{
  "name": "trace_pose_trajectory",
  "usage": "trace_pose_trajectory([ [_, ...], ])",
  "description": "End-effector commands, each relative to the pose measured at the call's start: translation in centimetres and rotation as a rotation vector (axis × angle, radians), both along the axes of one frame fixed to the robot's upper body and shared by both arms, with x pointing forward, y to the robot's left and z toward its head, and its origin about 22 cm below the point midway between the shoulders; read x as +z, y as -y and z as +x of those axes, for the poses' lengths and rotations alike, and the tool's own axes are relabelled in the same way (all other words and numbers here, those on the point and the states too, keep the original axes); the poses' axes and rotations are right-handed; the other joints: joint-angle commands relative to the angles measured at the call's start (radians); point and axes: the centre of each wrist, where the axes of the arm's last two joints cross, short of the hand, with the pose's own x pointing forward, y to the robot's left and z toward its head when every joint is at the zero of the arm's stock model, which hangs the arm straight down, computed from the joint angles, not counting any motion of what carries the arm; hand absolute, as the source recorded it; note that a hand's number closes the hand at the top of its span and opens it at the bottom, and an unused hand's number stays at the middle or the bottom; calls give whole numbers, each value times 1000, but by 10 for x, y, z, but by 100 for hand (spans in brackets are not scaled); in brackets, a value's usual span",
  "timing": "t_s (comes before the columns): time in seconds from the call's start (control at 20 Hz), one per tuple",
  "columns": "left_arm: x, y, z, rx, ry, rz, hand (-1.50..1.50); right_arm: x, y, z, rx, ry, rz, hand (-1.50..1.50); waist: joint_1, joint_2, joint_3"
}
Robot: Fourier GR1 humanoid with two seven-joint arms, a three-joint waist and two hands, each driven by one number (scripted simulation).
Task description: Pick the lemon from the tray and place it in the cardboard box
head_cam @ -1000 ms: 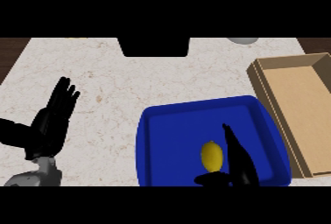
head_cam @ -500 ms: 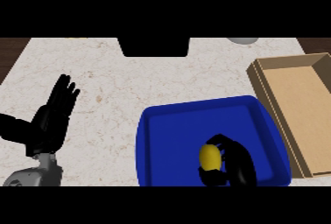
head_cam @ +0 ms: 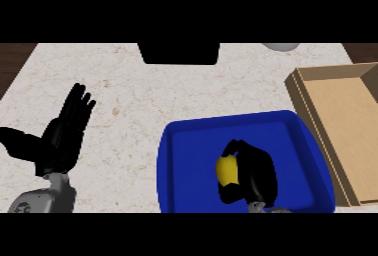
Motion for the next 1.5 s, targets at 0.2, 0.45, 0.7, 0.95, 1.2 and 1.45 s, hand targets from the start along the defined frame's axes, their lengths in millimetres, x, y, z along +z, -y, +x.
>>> trace_pose_trajectory([
  [0.2,-6,0,-9,-2,0,2,0,50,-77,30,290,150,-250,150,9,-1,0],
  [0.45,-3,-6,-3,-6,-1,11,0,89,-102,27,363,209,-315,150,2,-2,0],
  [0.7,20,-16,8,5,0,5,0,136,-92,7,175,356,-79,150,-4,-6,1],
  [0.95,-7,3,-15,22,-7,-3,0,172,-55,28,-65,488,-79,150,-19,-7,1],
  [1.2,0,-8,-13,8,-7,11,0,192,-31,34,-192,507,-73,150,-16,-5,1],
  [1.45,-4,-18,-6,11,13,-6,0,191,31,60,-254,470,-87,150,-18,-1,1],
])
